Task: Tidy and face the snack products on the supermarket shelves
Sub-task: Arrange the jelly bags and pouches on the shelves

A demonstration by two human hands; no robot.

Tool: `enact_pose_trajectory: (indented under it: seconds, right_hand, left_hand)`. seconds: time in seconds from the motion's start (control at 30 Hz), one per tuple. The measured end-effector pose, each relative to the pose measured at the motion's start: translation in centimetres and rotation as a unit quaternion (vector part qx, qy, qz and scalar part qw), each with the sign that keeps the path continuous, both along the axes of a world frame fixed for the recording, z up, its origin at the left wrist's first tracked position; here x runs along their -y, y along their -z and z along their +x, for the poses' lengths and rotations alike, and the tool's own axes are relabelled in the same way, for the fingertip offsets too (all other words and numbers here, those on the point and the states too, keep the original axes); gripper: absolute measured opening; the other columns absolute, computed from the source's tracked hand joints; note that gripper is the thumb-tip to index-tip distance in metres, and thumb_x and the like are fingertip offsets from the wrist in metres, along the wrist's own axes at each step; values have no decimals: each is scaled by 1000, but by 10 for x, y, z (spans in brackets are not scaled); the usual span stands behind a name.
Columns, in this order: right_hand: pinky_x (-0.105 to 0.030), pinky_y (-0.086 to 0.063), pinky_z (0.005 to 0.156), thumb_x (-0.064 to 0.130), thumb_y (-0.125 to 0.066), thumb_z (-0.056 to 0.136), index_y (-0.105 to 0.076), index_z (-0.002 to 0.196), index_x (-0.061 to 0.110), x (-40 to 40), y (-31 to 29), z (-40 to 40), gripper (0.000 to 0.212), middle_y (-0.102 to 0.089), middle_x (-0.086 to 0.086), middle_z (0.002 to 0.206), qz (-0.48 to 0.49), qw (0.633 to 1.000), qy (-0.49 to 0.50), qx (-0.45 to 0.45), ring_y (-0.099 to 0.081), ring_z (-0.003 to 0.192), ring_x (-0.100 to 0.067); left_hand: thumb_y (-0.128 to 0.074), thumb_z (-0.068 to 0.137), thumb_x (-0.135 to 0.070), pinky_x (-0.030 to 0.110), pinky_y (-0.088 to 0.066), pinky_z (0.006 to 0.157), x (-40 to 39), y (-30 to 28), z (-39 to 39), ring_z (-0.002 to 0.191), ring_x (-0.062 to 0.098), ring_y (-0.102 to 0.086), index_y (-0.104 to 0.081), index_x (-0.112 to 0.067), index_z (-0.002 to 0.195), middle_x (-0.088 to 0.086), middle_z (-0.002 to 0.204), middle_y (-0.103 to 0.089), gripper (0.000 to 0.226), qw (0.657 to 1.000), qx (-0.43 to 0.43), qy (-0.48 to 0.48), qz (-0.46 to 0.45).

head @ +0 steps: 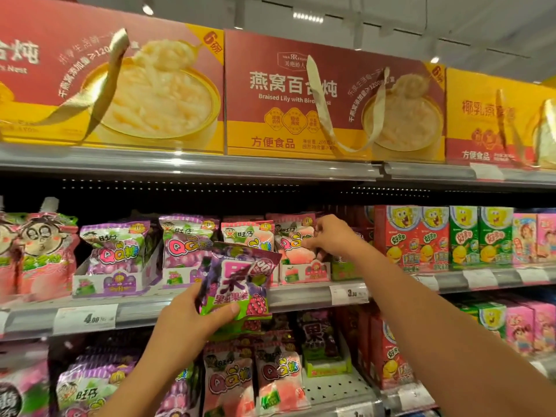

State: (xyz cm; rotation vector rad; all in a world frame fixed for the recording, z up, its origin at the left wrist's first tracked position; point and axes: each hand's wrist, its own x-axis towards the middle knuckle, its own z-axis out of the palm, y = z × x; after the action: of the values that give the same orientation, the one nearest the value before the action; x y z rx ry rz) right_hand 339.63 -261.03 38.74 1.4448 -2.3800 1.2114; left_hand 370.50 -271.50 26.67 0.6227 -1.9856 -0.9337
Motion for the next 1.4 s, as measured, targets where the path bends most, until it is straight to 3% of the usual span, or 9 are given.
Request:
enact_pose_trajectory:
  seconds: [0.23, 0.33, 0.43, 0.6, 0.7, 0.97, 1.17, 1.27, 1.4]
  right_hand:
    - [-29, -40, 54, 29, -87, 79, -59, 73, 8, -9, -8, -12, 35, -56, -1, 57, 92, 996, -3, 14, -49, 53, -17]
    - [-38, -55, 67, 31, -89, 76, -61, 113, 8, -6, -7, 1, 52, -66, -5, 96, 110, 991, 58, -41, -63, 79, -23]
    - [-39, -53, 72, 35, -84, 78, -33, 151, 19, -12, 1, 21, 91, -62, -9, 116, 52, 980, 144, -127, -63, 91, -29]
    - [-35, -55, 71, 33, -66, 92, -62, 120, 26, -50, 46, 67, 29, -71, 9, 98, -242, 945, 124, -185, -68, 82, -15]
    - [-29, -52, 59, 36, -68, 92, -67, 85, 31, -70, 89, 106, 8, -70, 13, 78, -293, 953, -9, -77, -65, 61, -8]
    - [-37, -61, 86, 83, -77, 55, -54, 120, 47, -60, 164, 178, 77, -72, 11, 114, -148, 936, -169, 272, -72, 99, -7]
    - [-36, -63, 74, 62, -86, 60, -49, 141, 31, -75, 228, 191, 94, -57, 0, 136, -192, 881, -75, 427, -65, 118, -21]
    - [-33, -61, 71, 46, -84, 71, -58, 134, 21, -84, 259, 188, 73, -70, -6, 124, -214, 858, -48, 464, -72, 105, -24]
    - [-31, -59, 68, 36, -80, 78, -65, 124, 19, -98, 289, 183, 51, -76, -5, 112, -257, 820, 1, 512, -75, 99, -24]
  left_hand:
    - [-75, 67, -70, 33, -55, 79, 1, 3, -2, 92, 3, -69, -62, -44, 117, -21, 102, -73, 58, 1000, -1, -8, -19]
    - [-74, 65, -72, 35, -57, 79, 2, 4, -2, 90, 3, -70, -64, -43, 113, -25, 97, -73, 58, 1000, -1, -8, -30]
    - [-76, 66, -70, 41, -58, 84, 2, 4, -2, 90, 4, -70, -65, -42, 114, -22, 98, -74, 57, 1000, -6, -7, -20]
    - [-76, 66, -70, 43, -58, 87, 1, 5, -2, 94, 7, -69, -63, -41, 118, -17, 104, -73, 61, 1000, -10, -7, -17]
    - [-76, 67, -70, 35, -55, 88, -6, 6, -2, 102, 2, -65, -58, -51, 121, -27, 110, -67, 60, 999, -28, 4, -15]
    - [-83, 75, -50, 36, -60, 84, -45, 40, 9, 96, 9, -73, -63, -49, 114, -15, 107, -75, 44, 987, -99, 101, 75]
    - [-75, 73, -71, 30, -55, 88, -61, 92, 9, 101, -9, -64, -54, -61, 118, -32, 110, -68, 51, 989, -11, 136, 65]
    - [-70, 73, -77, 16, -52, 85, -62, 113, 5, 99, -19, -59, -50, -77, 102, -47, 103, -61, 35, 977, 29, 185, 102]
    - [-61, 78, -79, 25, -51, 90, -61, 141, -9, 103, -6, -64, -66, -53, 105, -25, 108, -69, 37, 956, 44, 223, 185]
